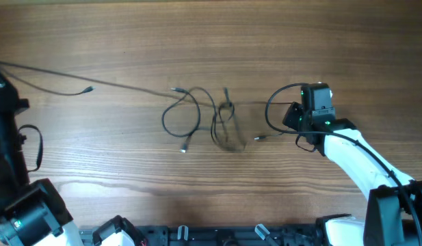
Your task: Untangle cables
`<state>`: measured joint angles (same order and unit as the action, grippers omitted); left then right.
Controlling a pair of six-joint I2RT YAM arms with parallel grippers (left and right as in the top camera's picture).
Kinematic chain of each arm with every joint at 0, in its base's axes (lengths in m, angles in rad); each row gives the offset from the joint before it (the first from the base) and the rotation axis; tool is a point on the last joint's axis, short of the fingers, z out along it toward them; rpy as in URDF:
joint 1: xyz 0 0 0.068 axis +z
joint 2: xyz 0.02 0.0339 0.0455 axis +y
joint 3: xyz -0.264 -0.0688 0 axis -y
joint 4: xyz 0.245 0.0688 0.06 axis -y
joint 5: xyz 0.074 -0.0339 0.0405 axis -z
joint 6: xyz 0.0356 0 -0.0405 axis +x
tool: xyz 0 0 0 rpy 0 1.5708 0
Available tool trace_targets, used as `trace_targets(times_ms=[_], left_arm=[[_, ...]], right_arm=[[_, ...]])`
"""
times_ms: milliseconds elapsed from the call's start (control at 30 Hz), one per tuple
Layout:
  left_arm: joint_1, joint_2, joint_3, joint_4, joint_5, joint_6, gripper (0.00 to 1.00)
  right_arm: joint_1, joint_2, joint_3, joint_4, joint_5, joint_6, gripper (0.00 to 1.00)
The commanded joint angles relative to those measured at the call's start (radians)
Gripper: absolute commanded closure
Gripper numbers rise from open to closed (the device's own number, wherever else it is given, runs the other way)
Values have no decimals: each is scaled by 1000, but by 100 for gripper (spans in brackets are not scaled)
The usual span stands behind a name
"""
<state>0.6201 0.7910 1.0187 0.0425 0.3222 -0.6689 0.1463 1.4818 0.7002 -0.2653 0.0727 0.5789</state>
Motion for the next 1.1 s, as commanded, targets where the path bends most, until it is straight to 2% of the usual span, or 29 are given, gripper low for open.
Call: trace_targets(times_ms=[0,367,600,700,733,833,867,900,1033,1067], left_arm=[[75,34,9,-53,-16,-5,96],[129,193,9,-146,67,40,96],[133,251,9,-166,63,95,96],[183,251,9,-165,37,115,96],[204,251,9,-173,37,115,96],[255,251,8,-203,72,116,96],[269,251,8,-213,93,116,96],[282,251,8,-218,113,116,96],[285,251,8,-219,142,115,96],[285,251,9,-219,158,115,96]], right_arm=[[-29,14,-1,-10,27,-3,96],[-138,14,-1,-54,-4,-26,96],[-167,14,-1,-82,-14,-30,96],[-183,14,-1,-97,-14,-34,96],[-185,14,-1,-97,-14,-39,94],[-191,14,-1,-95,-15,-38,75],[-191,14,-1,-95,-22,-38,60],[-191,14,-1,-95,-23,-37,57],[-191,14,-1,-93,-24,-37,55],[-191,14,-1,-92,-31,-38,51]])
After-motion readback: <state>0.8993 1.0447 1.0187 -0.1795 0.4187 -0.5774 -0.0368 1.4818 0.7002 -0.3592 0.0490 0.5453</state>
